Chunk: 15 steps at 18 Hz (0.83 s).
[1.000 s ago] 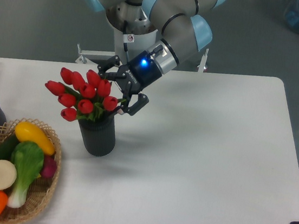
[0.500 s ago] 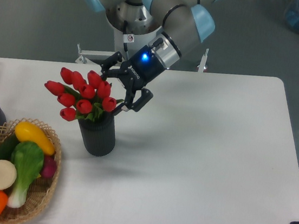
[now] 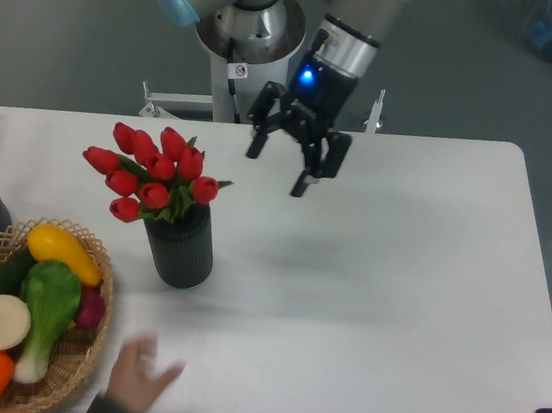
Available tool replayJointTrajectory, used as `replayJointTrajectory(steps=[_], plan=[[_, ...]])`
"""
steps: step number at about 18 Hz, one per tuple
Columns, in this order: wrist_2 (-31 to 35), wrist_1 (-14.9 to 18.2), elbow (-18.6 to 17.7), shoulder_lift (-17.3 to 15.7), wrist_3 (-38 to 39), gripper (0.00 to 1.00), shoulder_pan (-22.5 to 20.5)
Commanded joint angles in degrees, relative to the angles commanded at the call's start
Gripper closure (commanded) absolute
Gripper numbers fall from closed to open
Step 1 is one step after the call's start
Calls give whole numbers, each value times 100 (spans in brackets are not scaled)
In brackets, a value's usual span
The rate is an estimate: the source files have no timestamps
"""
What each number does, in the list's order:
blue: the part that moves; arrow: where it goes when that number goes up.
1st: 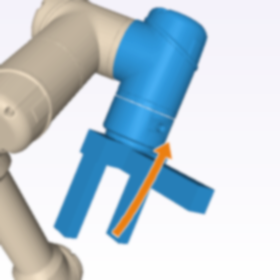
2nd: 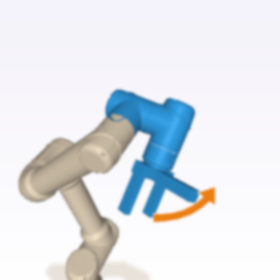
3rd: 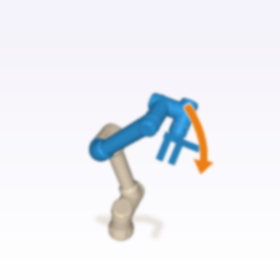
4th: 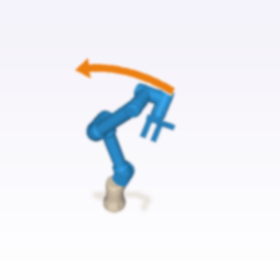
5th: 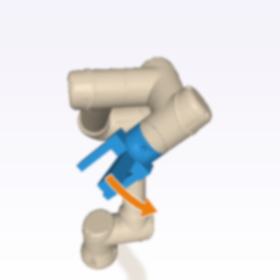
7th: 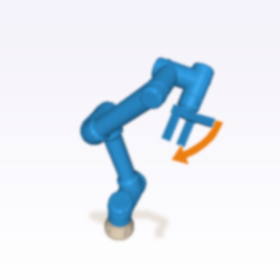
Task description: Insert the flowers into the vase
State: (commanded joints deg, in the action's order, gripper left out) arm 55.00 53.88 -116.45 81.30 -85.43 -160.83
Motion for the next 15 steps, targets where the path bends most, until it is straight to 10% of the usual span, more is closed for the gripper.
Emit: replayJointTrajectory(steps=[15], plan=[[2866, -9, 1107, 1536, -264, 0, -125]])
